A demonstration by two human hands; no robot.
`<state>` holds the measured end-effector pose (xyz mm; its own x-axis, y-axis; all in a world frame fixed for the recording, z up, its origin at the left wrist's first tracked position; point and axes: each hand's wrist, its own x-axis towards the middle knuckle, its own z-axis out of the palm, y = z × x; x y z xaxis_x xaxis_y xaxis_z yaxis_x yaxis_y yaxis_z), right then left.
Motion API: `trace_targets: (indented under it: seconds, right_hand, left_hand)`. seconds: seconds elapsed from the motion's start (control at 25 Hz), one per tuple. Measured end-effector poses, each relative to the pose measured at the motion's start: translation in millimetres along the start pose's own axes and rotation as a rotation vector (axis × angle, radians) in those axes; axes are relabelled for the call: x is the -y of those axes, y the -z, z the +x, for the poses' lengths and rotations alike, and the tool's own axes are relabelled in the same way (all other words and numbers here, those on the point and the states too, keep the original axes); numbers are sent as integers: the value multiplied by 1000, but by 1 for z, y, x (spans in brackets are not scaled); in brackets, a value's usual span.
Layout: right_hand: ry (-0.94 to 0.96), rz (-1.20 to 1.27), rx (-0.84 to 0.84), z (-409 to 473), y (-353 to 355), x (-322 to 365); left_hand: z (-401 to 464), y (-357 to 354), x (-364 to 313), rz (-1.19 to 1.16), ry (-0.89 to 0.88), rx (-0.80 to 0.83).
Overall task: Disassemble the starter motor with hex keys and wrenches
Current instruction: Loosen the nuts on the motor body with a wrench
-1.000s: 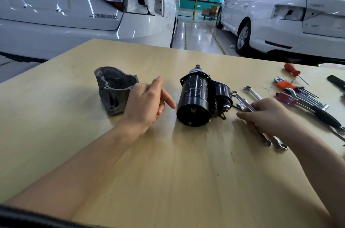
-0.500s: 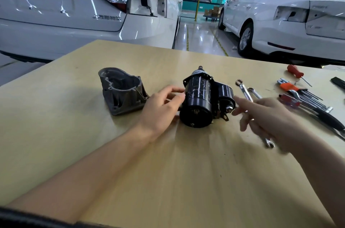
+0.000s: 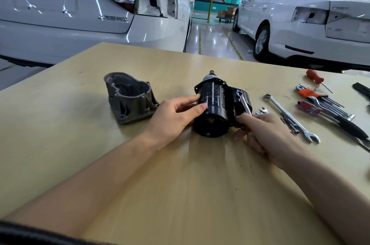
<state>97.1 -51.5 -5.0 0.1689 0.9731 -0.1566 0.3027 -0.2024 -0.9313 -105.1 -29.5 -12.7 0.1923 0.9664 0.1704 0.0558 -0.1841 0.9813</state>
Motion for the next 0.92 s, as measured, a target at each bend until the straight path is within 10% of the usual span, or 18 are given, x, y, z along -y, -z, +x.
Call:
trace_targets:
  seconds: [0.64, 0.92]
  right_hand:
    - [481, -340, -325, -10, 6, 30]
    - [765, -644, -365, 2, -11, 54]
  left_hand:
    - [-6, 1, -1, 115, -1, 207]
    - [-4, 7, -7, 230, 41, 45]
